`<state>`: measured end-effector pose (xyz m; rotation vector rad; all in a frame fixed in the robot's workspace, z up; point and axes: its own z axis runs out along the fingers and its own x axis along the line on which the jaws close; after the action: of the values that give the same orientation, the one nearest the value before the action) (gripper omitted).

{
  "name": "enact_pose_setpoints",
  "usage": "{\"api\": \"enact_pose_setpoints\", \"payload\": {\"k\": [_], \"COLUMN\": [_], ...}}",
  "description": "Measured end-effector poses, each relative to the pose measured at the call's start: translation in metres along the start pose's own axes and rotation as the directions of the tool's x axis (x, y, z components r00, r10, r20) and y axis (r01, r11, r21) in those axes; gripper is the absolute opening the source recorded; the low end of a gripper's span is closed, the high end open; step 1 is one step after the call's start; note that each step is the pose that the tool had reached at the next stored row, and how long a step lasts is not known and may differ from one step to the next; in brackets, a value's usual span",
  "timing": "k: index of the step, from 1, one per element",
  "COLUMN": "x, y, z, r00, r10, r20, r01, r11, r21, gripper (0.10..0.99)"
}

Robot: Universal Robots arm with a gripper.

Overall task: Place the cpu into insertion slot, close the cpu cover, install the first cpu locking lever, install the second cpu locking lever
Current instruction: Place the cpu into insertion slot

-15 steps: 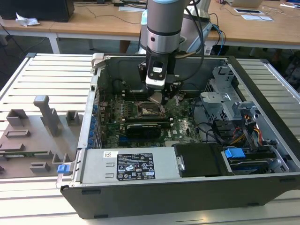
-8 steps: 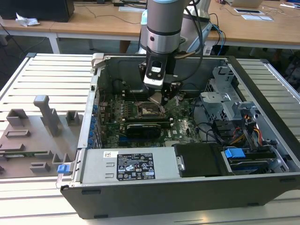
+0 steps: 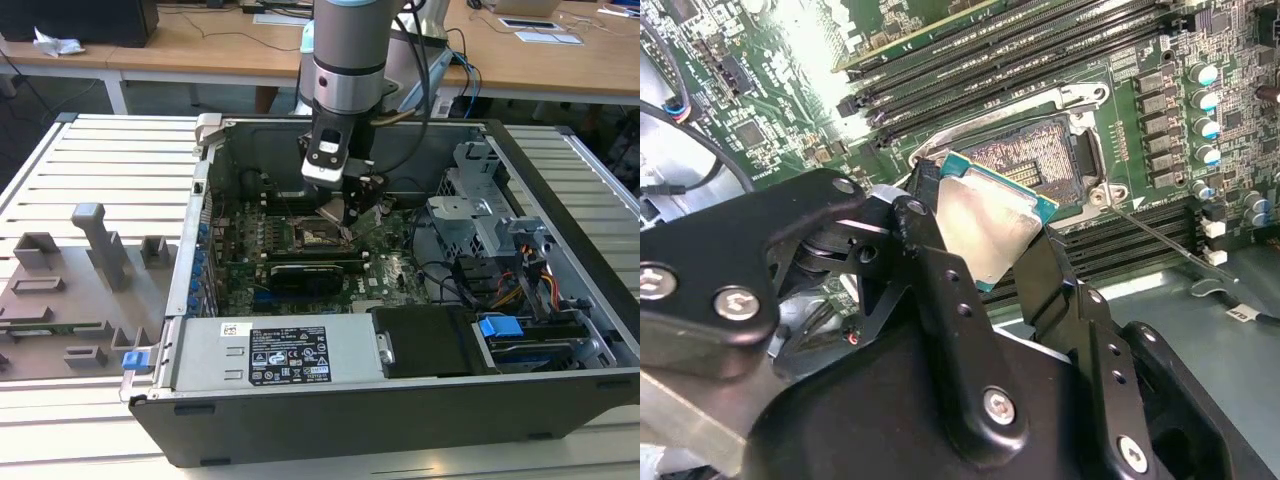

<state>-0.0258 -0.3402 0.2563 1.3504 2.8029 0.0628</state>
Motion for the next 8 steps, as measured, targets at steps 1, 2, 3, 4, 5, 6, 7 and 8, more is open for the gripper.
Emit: {"api": "enact_pose_setpoints", "payload": {"k": [1,2,3,4,5,6,7,8], "x": [0.0,0.0,0.0,0.0,0.0,0.0,0.0,0.0], "y": [0.0,0.0,0.0,0.0,0.0,0.0,0.0,0.0], "z": [0.0,0.0,0.0,0.0,0.0,0.0,0.0,0.0], "r00": [1.0,0.9999,0.9997,0.9995,0.9992,0.9989,0.9986,0.9983], "r10": [0.008,0.017,0.023,0.031,0.039,0.046,0.053,0.058], "r20": [0.0012,0.0026,0.0037,0.005,0.0063,0.0076,0.0087,0.0095], "r01": [-0.008,-0.017,-0.023,-0.031,-0.04,-0.046,-0.053,-0.058], "r11": [1.0,0.9999,0.9997,0.9995,0.9992,0.9989,0.9986,0.9983], "r21": [0.001,0.002,0.002,0.003,0.004,0.004,0.005,0.005], "gripper": [0.545,0.545,0.545,0.545,0.545,0.545,0.545,0.545]}}
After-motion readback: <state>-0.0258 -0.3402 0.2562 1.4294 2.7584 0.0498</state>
